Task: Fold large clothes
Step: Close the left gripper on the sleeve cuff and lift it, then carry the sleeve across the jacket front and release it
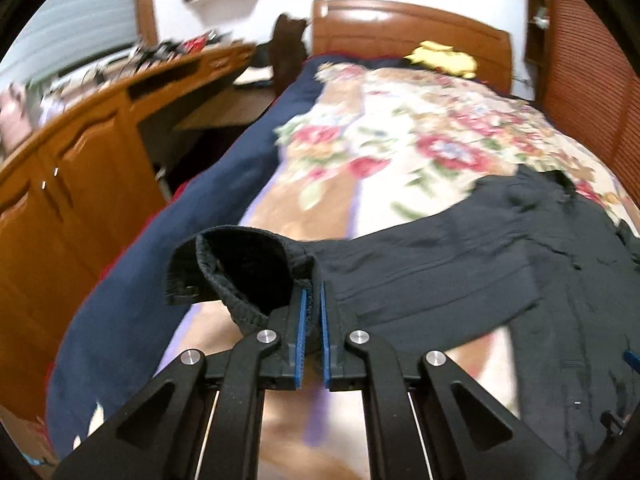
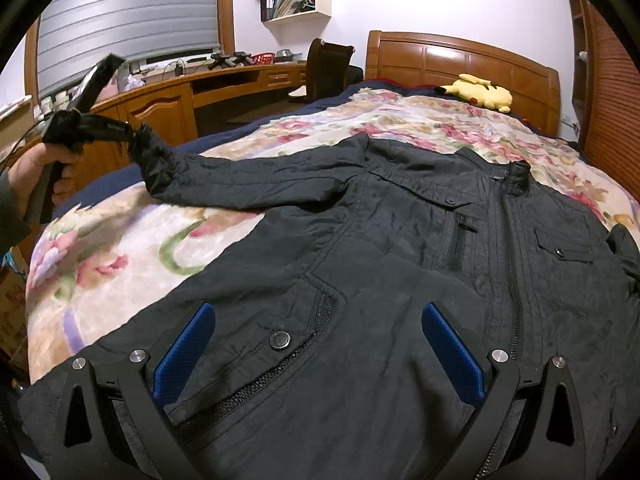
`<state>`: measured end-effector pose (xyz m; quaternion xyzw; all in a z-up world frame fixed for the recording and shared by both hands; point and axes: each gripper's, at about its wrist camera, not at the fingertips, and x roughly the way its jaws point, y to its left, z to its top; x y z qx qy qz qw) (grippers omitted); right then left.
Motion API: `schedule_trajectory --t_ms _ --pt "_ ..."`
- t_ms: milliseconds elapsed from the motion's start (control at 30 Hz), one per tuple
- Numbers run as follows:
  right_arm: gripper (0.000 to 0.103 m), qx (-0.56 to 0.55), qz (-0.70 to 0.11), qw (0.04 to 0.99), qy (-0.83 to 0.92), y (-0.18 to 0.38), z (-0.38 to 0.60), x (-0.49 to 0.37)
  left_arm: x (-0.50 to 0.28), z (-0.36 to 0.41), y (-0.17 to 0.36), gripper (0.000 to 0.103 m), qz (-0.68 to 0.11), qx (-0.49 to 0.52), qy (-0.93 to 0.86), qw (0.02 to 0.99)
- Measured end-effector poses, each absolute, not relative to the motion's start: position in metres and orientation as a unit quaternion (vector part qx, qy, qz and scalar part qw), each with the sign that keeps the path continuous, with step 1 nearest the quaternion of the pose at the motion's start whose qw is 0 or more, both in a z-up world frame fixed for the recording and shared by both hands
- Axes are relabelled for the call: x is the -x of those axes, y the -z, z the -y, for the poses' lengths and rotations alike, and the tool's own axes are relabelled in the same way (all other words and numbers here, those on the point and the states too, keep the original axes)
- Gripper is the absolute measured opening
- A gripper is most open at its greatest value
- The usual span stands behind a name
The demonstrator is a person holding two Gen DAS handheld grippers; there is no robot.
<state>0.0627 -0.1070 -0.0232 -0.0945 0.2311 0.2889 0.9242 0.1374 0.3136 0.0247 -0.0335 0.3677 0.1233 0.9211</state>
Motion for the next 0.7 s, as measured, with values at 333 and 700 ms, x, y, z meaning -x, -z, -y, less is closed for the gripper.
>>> schedule_trajectory --t_ms 333,700 --pt "0.103 0.072 -0.228 0.927 -0.29 0.011 0.14 -0.052 -0.132 -0.236 -0.074 0.007 -0.336 -0.011 -0.086 0.938" --pt "0.103 0.053 -0.23 0.939 -0.251 0.006 0.186 -0.046 -0.138 -0.147 -0.081 0.007 -0.322 -0.026 -0.014 0.946"
